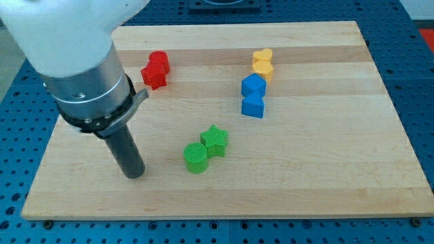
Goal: Separate the green star from the green circle
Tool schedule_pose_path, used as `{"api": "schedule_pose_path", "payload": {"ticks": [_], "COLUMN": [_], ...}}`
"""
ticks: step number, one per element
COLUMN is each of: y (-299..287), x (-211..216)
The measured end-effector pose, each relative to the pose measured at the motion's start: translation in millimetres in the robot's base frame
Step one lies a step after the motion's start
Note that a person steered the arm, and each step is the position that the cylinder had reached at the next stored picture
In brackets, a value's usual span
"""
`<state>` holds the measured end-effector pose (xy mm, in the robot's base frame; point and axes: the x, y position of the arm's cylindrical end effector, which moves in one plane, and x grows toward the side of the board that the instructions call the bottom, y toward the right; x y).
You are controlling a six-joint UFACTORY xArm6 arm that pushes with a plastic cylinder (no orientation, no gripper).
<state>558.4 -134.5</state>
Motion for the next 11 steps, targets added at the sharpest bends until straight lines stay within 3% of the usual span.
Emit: {"api": "schedule_pose_path", "payload": {"ticks": [2, 4, 6, 7, 10, 11], "y": [126.5, 182.0, 111.8, 78.9, 35.5, 57.9], "x": [12.4, 6.5, -75.4, -96.6, -141.7, -138.3]}}
